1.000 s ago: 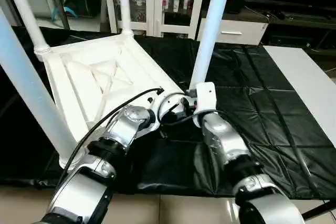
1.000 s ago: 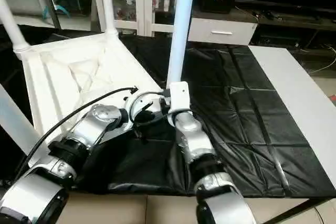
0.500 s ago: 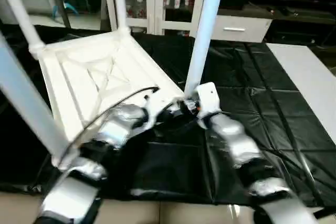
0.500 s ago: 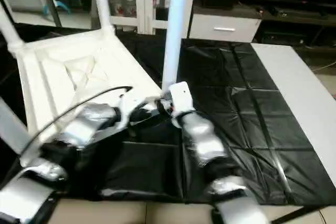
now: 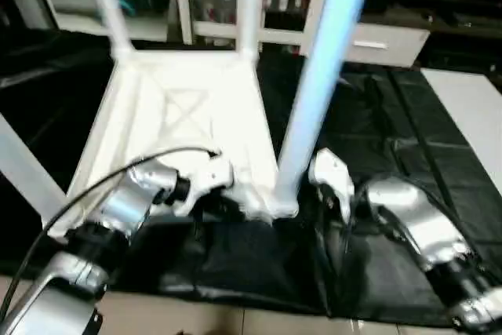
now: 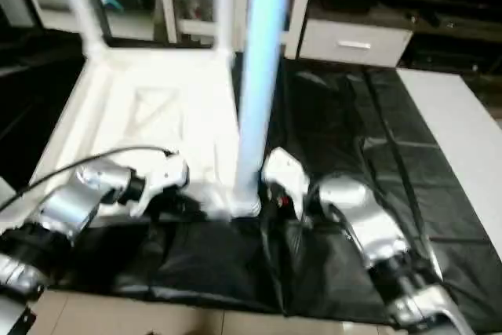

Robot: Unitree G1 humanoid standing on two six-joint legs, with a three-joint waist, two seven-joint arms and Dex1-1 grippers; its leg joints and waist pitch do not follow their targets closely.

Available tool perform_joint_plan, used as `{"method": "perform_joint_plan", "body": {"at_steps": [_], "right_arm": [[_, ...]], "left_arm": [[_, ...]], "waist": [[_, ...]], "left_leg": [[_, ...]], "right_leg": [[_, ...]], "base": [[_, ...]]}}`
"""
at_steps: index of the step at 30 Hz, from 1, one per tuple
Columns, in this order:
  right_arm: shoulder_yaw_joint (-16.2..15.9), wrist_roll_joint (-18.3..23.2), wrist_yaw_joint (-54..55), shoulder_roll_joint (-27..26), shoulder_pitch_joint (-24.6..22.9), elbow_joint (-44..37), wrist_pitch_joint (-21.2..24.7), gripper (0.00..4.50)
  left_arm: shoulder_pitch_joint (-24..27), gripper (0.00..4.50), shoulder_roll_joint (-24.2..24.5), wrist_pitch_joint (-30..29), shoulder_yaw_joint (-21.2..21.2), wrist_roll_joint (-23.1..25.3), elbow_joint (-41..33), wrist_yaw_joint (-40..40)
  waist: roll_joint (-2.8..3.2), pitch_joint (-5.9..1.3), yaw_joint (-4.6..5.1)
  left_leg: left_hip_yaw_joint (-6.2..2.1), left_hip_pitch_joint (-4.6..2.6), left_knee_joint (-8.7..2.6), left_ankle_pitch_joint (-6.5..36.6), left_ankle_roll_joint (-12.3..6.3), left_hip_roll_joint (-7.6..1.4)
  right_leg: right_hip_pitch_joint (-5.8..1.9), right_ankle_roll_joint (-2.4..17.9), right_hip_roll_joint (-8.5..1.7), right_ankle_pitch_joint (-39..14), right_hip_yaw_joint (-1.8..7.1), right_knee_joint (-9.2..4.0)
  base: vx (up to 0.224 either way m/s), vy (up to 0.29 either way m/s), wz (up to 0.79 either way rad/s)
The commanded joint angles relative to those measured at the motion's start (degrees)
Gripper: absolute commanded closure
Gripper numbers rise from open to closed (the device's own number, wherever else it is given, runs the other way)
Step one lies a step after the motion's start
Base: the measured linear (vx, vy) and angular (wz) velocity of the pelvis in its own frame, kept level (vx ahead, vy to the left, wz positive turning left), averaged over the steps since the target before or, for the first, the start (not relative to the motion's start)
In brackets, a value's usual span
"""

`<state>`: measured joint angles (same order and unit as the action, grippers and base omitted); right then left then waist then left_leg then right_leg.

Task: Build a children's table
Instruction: Rotate leg to tighten

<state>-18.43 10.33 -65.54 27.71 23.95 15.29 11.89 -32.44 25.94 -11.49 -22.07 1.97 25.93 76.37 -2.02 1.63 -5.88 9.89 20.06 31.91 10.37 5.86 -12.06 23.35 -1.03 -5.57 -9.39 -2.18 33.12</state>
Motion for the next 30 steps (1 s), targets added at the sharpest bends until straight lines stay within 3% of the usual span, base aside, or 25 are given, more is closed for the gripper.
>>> {"method": "perform_joint_plan", "body": {"at_steps": [1,3,5,9,10,12,20,30], "right_arm": [[0.1,0.9,-1.5,0.9,-0.5,-2.2,1.1,0.07],[-0.6,1.3,-2.6,1.4,-1.0,-3.3,1.4,0.07],[-1.1,1.4,-3.2,1.6,-1.2,-3.7,1.5,0.07],[-1.3,1.0,-4.2,1.5,-1.5,-4.3,2.5,0.07],[-1.3,1.0,-4.3,1.5,-1.4,-4.3,2.6,0.32],[-1.4,0.9,-4.2,1.4,-1.3,-4.1,2.7,0.4],[-1.7,-0.4,-3.7,1.4,-1.2,-2.8,1.6,0.99],[-2.7,-3.2,-3.2,1.2,-1.0,-0.9,-1.5,1.66]], "left_arm": [[2.2,4.5,0.0,-1.8,-4.8,2.0,1.4,2.8],[2.3,4.5,0.4,-2.2,-4.9,1.8,0.7,3.5],[2.4,4.5,0.6,-2.3,-5.1,1.6,0.3,3.9],[2.3,4.5,0.7,-3.0,-5.2,1.7,-0.4,3.9],[2.3,4.5,0.8,-3.0,-5.2,1.8,-0.5,3.8],[2.3,4.5,0.8,-3.1,-5.2,2.0,-0.6,3.8],[2.4,4.5,0.6,-3.1,-5.2,2.3,-0.5,3.3],[2.3,4.5,0.6,-2.8,-5.4,2.9,-0.4,2.7]], "waist": [[0.12,-2.27,0.12],[0.1,-2.34,0.08],[0.1,-2.36,0.15],[0.03,-2.74,0.19],[0.18,-2.79,0.17],[0.08,-2.84,0.18],[0.08,-2.79,-0.03],[0.06,-2.94,-0.19]], "left_leg": [[0.69,-0.26,-3.92,16.8,-2.18,-0.87],[0.54,-0.4,-4.02,18.2,-1.35,-0.91],[0.47,-0.32,-4.05,18.2,-1.14,-0.91],[0.48,-0.17,-3.75,14.4,-1.33,-0.81],[0.52,-0.18,-3.62,13.1,-1.66,-0.76],[0.64,-0.15,-3.45,12.0,-2.14,-0.66],[0.59,-0.22,-3.52,13.1,-1.77,-0.71],[0.61,-0.28,-3.34,12.3,-1.85,-0.64]], "right_leg": [[-2.44,12.6,-1.55,-13.0,1.32,-3.05],[-2.31,11.1,-1.7,-16.3,1.4,-3.36],[-2.3,11.0,-1.69,-16.6,1.37,-3.4],[-2.6,11.9,-1.43,-10.6,1.29,-2.68],[-2.63,12.6,-1.35,-8.2,1.27,-2.44],[-2.78,13.6,-1.29,-5.9,1.2,-2.23],[-2.83,13.2,-1.46,-8.6,1.21,-2.43],[-2.92,13.6,-1.38,-6.7,1.15,-2.2]], "base": [[0.0,0.0,0.0],[0.0,0.0,0.0],[0.0,0.0,0.0],[0.0,0.0,0.0],[0.0,0.0,0.0],[0.0,0.0,0.0],[0.0,0.0,0.0],[0.0,0.0,0.0]]}}
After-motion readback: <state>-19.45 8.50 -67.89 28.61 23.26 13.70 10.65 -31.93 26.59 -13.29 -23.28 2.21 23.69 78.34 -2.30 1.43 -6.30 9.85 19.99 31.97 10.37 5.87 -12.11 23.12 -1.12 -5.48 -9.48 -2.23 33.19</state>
